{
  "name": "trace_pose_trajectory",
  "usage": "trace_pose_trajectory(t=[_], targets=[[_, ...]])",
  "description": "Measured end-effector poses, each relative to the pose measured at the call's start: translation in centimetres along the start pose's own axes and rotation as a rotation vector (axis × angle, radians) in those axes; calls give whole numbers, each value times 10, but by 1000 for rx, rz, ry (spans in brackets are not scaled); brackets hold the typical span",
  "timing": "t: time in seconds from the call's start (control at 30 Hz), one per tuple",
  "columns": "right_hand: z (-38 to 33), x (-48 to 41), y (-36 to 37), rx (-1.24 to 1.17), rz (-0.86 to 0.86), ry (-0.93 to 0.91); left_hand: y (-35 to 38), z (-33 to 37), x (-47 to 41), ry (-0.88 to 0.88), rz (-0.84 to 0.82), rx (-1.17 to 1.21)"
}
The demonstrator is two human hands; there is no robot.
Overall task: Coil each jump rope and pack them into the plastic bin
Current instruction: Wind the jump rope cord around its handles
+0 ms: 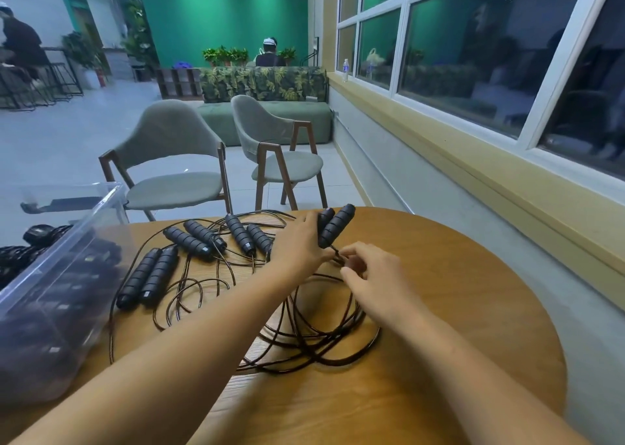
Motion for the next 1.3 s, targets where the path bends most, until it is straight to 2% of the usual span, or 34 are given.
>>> trace_pose_trajectory(t=[0.1, 0.17, 0.33, 0.53, 0.63, 0.73, 0.83, 0.97, 1.17, 1.23, 1.3], targets=[[-11, 4, -20, 95, 183, -135, -22, 24, 11, 118, -12, 14], [-20, 7, -26, 205, 245, -206, -37, 42, 24, 195, -44, 29], [-29, 17, -6, 540, 115, -269, -66, 74, 64, 289, -94, 27], [-45, 39, -13, 472, 81, -327, -85, 86, 102, 340, -152, 86], [-50, 48, -16, 439, 35, -295, -106, 80, 121, 312, -82, 182], [-55, 53, -23, 390, 29, -264, -126, 61, 136, 201, -12, 263], [-59, 56, -31, 364, 64, -226, -136, 40, 150, 67, -20, 343], [-62, 59, -35, 227, 43, -143, -148, 24, 168, 5, -35, 506], [-70, 77, -11, 186, -182, -115, -163, 14, 185, -146, 27, 861], [-74, 85, -7, 211, -199, -128, -160, 17, 190, -133, -16, 838], [-75, 91, -6, 216, -201, -126, -159, 22, 194, -85, -63, 684]])
Point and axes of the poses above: each hand's wrist, its own x-axis away from the middle knuckle, its own y-axis out of the palm, z = x × y, the point moved 9 cm from there along -x, towards the middle knuckle, and after that the axes turned 13 degrees about y, right-handed, at the moved point
